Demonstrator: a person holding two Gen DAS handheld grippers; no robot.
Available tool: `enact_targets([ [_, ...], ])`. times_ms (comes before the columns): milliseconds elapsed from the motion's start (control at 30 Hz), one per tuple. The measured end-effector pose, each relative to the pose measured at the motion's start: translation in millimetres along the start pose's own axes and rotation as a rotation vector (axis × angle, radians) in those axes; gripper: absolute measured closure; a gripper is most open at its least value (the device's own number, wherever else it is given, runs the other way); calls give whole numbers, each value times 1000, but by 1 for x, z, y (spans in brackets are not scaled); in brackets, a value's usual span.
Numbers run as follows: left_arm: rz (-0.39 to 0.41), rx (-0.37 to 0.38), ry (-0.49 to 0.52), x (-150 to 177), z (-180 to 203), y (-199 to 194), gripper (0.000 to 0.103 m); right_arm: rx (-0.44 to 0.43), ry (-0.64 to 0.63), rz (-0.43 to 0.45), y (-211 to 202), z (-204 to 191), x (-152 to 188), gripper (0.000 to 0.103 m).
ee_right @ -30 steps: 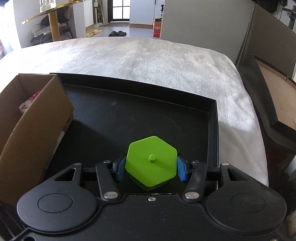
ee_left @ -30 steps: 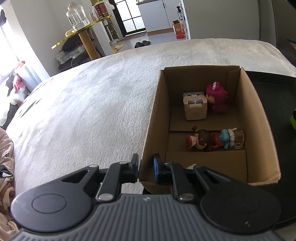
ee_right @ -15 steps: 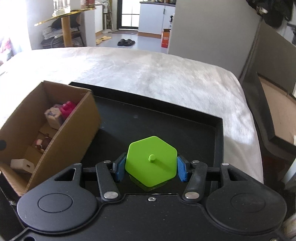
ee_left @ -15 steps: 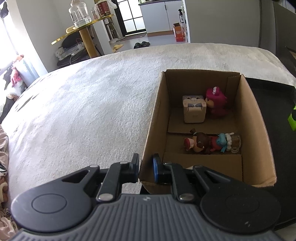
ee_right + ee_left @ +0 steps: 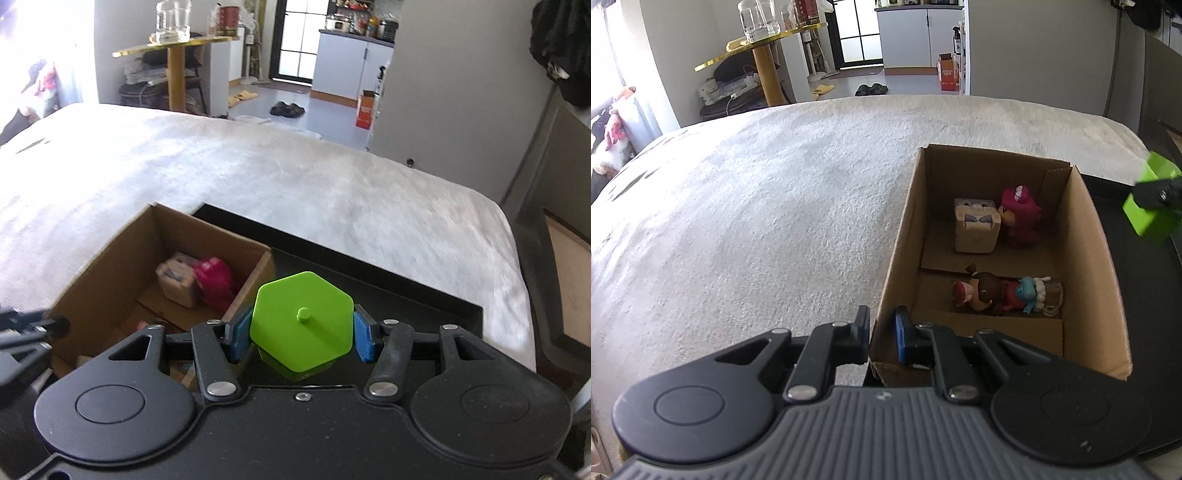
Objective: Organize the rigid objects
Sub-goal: 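Carry the green hexagonal box with the right gripper and release it into the box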
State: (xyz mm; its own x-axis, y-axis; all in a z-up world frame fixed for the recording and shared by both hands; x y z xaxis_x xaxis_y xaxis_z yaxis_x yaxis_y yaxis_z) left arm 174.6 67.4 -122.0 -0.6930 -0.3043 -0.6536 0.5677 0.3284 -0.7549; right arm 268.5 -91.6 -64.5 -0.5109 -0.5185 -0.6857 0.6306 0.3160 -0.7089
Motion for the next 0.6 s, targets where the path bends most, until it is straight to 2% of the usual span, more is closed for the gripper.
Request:
enact_targets([
  [233,0,18,-18,0,-4,0,91,-43,-49,32,-8,-29,-19,50],
  [600,-7,60,-63,0,-12,0,91,-125,-140,26,-3,-74,-36,50],
])
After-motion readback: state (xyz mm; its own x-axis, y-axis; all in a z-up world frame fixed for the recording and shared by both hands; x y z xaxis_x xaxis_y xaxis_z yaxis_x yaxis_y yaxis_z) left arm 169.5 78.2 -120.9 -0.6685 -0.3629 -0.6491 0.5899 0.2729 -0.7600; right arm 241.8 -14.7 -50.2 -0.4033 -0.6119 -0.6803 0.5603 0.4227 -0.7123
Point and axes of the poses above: each gripper's, at about its wrist camera, not at the fingertips, and y roughly the way its jaws point, z to its right, x to its underside, the point moved 2 cm from there along y, roughly the way its jaws point, and after that the axes turned 6 degrees about -y, right-handed, at the moved point
